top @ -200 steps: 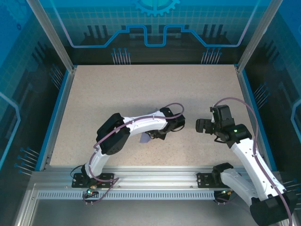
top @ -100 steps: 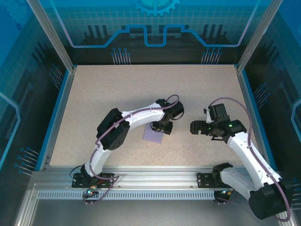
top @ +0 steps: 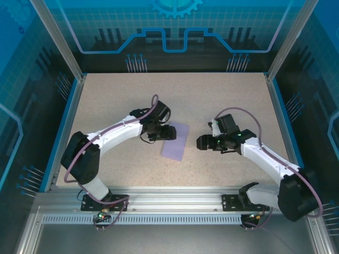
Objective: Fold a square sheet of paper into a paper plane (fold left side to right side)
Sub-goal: Turn over the paper at the center of the table, then fold the paper at the center of the table.
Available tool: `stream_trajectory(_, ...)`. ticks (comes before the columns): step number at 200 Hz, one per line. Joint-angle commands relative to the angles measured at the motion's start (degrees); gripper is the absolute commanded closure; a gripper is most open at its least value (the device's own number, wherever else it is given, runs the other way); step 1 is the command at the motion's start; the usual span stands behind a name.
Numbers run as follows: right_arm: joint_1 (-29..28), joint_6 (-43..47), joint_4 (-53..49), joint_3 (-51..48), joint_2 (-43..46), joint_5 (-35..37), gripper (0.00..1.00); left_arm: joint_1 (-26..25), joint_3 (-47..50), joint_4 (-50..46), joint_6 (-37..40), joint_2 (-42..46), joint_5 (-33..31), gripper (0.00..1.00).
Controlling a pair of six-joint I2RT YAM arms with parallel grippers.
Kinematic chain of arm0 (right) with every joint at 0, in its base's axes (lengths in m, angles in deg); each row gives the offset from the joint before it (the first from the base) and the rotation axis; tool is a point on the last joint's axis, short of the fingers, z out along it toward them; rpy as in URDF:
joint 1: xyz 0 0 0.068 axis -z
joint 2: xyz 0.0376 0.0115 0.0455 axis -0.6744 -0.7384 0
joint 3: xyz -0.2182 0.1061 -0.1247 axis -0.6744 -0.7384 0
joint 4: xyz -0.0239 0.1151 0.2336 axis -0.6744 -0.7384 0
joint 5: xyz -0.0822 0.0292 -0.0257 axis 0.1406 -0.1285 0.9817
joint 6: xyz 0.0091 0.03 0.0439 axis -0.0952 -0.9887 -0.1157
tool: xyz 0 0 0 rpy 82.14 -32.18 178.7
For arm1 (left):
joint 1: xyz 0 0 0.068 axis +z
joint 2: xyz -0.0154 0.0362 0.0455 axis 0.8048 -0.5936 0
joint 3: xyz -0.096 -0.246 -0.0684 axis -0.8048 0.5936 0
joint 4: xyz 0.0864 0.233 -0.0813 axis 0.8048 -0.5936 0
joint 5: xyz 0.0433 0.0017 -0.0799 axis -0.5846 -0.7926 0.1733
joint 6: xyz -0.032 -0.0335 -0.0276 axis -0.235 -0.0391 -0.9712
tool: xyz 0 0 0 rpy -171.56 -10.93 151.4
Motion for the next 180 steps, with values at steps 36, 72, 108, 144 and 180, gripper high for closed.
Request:
stream_trajectory(36, -6.5, -1.9, 4.0, 4.0, -3.3, 3.5, 0.25, 2.8, 6.4, 10.8, -1.1, -3.5, 10.6, 0.29)
stream_trajectory(72, -8.0, -1.8, 3.7, 3.6, -3.1, 4.0, 0.24, 3.0, 6.0, 14.9, -2.2, -8.3, 14.0, 0.3)
stream_trajectory(108, -8.4, -0.6, 4.2, 2.6, -1.8, 4.0, 0.24, 3.0, 5.1, 16.1, -2.6, -10.6, 15.1, 0.44)
stream_trajectory(144, -10.6, 1.1, 4.8, -0.4, 2.3, 9.9, 0.24, 3.0, 6.3, 16.2, -3.8, -9.3, 14.4, 0.63)
stream_trajectory(180, -17.6, 4.2, 9.1, -5.0, 6.1, 15.6, 0.25, 3.0, 8.5, 18.0, -7.2, -7.5, 15.2, 0.8)
